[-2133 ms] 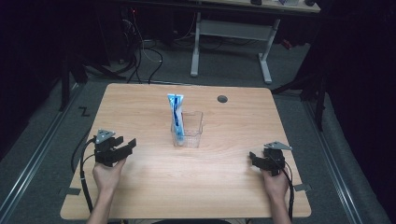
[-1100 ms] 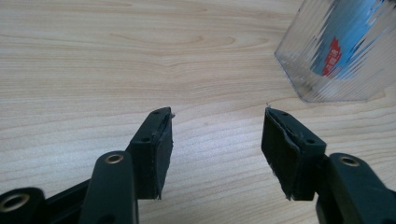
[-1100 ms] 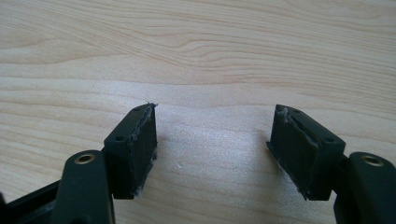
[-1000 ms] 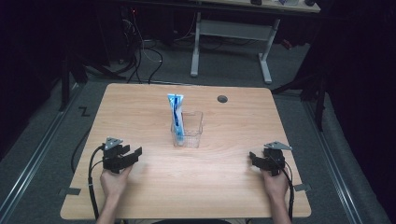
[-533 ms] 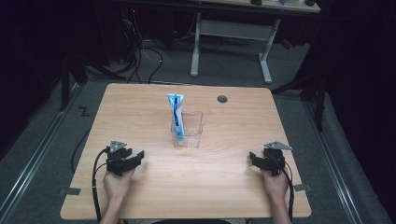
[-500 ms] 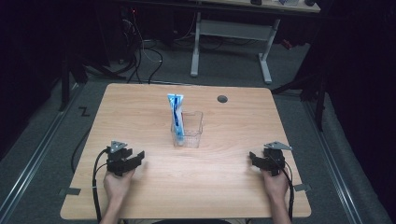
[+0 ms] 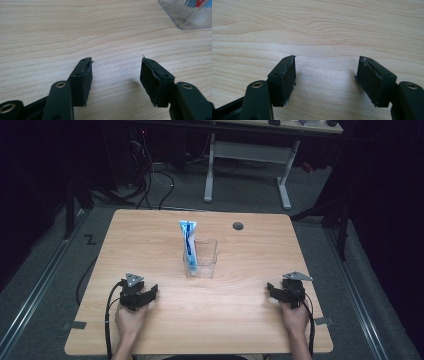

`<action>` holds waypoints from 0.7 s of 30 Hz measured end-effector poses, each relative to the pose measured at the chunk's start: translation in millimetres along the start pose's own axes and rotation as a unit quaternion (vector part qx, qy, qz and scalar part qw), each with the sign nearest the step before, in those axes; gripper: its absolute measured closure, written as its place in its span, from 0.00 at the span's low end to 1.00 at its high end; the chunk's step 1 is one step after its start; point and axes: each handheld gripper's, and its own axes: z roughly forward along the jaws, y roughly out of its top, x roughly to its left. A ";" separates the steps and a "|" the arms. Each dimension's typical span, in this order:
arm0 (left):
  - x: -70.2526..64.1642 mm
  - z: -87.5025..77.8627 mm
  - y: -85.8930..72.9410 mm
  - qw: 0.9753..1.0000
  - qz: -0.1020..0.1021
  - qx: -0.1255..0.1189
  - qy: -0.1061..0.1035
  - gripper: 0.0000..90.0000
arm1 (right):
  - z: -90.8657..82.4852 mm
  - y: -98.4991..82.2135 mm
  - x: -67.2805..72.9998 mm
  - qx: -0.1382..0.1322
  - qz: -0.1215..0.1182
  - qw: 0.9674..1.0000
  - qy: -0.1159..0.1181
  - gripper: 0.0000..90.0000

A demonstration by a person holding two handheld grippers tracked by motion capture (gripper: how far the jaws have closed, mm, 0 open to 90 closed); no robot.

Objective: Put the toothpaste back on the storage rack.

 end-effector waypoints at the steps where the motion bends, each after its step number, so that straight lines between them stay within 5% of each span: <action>1: -0.1 0.3 -0.1 1.000 0.000 -0.001 0.000 0.48 | 0.0 0.0 0.0 0.000 0.000 1.000 0.000 0.35; 21: -5.3 1.5 -0.5 1.000 0.013 0.002 0.011 0.42 | -0.1 -0.1 0.0 0.000 0.000 1.000 0.000 0.35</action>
